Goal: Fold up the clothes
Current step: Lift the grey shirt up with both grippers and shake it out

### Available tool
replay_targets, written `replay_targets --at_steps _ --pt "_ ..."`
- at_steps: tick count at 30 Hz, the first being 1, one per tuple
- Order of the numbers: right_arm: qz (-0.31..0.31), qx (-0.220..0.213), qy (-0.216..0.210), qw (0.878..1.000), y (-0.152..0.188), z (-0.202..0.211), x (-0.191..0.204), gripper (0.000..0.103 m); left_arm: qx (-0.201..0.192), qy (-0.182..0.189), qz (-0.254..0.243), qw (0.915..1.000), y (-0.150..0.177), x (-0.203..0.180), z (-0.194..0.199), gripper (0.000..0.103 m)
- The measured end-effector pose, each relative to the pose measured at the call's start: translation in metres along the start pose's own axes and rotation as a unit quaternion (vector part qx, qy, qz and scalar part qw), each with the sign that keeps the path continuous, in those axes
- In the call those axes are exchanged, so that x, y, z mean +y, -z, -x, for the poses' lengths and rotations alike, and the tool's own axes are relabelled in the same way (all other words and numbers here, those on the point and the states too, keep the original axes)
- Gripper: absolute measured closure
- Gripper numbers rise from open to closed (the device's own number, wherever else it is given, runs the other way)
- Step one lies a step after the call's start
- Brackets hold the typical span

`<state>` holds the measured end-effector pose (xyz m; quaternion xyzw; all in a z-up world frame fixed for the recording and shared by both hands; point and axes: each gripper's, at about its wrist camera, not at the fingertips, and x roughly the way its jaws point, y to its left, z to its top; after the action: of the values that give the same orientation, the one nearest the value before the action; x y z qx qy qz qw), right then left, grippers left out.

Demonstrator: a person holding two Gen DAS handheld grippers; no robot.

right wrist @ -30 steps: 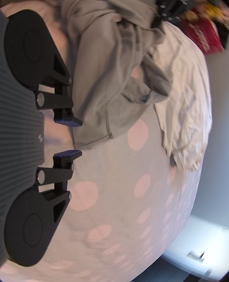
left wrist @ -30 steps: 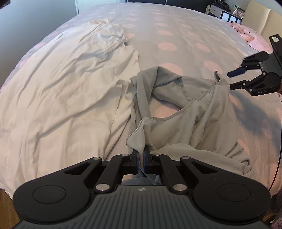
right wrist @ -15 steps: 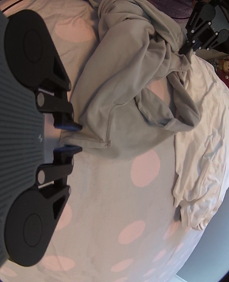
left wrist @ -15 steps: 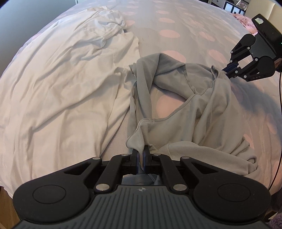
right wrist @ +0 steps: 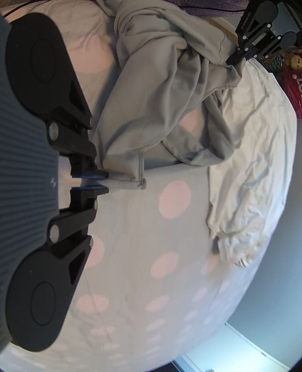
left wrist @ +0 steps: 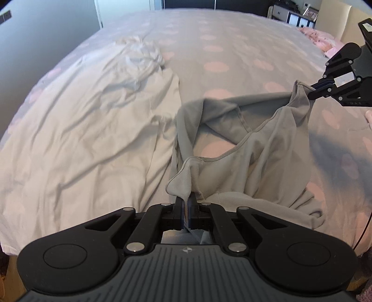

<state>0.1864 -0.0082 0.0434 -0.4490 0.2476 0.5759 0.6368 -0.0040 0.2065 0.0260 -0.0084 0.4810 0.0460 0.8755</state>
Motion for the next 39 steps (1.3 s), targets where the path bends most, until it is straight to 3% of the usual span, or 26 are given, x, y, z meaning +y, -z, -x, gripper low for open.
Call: replay_targets --at_steps 7,10,14,17,20,23,25,27,29,33,36,39 --pt "-0.035 -0.027 0.107 0.993 -0.006 0.102 0.034 0.097 -0.112 0.01 -0.019 0.9934 -0.02 -0.017 0.072 0.103" --pt "-0.052 -0.048 0.16 0.985 -0.005 0.153 0.051 0.097 -0.172 0.017 -0.029 0.9845 -0.028 -0.029 0.112 0.103" --pt "-0.081 -0.071 0.243 0.964 0.002 0.223 0.076 0.097 -0.251 0.029 -0.049 0.9664 -0.038 -0.048 0.168 0.103" --pt "-0.111 -0.098 0.309 0.939 0.006 0.279 0.092 0.097 -0.306 0.039 -0.072 0.9486 -0.045 -0.067 0.21 0.103" --pt "-0.133 -0.126 0.379 0.907 0.008 0.333 0.109 0.097 -0.357 0.051 -0.095 0.9279 -0.05 -0.086 0.25 0.103" --pt "-0.157 -0.151 0.448 0.867 0.009 0.383 0.125 0.097 -0.412 0.068 -0.116 0.9014 -0.051 -0.107 0.291 0.103" --pt "-0.172 -0.17 0.493 0.836 0.01 0.416 0.137 0.097 -0.453 0.074 -0.129 0.8791 -0.048 -0.121 0.319 0.103" --pt "-0.183 -0.182 0.524 0.812 0.009 0.443 0.152 0.097 -0.489 0.073 -0.135 0.8589 -0.047 -0.129 0.342 0.103" --pt "-0.184 -0.183 0.538 0.802 0.008 0.461 0.165 0.097 -0.509 0.075 -0.137 0.8465 -0.048 -0.133 0.358 0.103" --pt "-0.184 -0.197 0.547 0.793 0.005 0.477 0.193 0.097 -0.537 0.07 -0.134 0.8298 -0.053 -0.134 0.373 0.103" --pt "-0.185 -0.22 0.563 0.775 0.002 0.489 0.214 0.097 -0.557 0.084 -0.127 0.8166 -0.039 -0.133 0.386 0.103" --pt "-0.183 -0.235 0.587 0.753 0.001 0.499 0.234 0.097 -0.563 0.103 -0.134 0.8091 -0.023 -0.134 0.394 0.103"
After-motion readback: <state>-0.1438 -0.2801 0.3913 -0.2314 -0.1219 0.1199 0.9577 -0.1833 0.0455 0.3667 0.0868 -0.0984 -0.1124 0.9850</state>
